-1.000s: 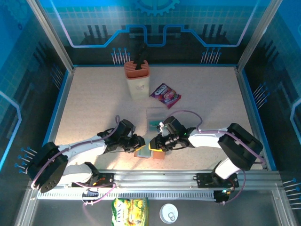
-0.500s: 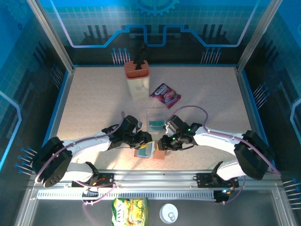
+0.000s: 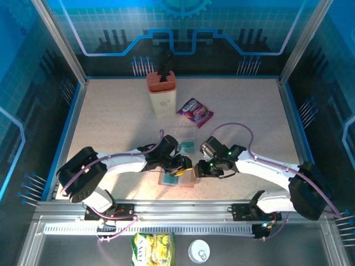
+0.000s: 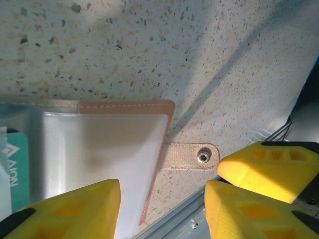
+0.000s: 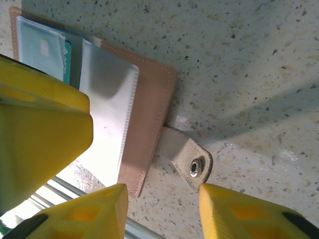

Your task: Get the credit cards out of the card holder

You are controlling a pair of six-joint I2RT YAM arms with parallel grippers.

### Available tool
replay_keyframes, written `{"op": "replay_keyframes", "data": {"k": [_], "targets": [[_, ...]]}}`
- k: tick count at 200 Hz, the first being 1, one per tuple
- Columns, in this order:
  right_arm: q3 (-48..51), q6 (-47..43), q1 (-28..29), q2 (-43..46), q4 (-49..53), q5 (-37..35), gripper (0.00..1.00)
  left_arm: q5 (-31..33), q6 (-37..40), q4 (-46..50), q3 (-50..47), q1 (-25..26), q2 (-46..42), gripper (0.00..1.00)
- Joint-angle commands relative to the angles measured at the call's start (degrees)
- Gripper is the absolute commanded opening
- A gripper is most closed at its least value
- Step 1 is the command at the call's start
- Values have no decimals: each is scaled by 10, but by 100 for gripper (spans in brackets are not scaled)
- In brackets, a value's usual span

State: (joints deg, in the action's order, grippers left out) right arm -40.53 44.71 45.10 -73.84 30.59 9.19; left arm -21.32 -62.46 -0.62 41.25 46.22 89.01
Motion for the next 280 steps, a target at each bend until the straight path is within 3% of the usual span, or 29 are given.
{"op": "replay_keyframes", "data": {"k": [1, 116, 168, 226, 280], "targets": [[12, -4, -9, -5, 7, -3, 43, -6, 25, 32, 22, 4, 9, 50], [28, -10, -16, -54, -16, -26, 42, -3, 15, 39, 20, 6, 35, 53], [34, -10, -21, -59, -30, -18, 36, -1, 14, 41, 19, 5, 39, 53], [76, 30, -37, -66, -165, 101, 20, 5, 13, 53, 17, 5, 46, 53], [106, 53, -55, -73, -234, 139, 14, 8, 9, 53, 11, 5, 49, 53]]}}
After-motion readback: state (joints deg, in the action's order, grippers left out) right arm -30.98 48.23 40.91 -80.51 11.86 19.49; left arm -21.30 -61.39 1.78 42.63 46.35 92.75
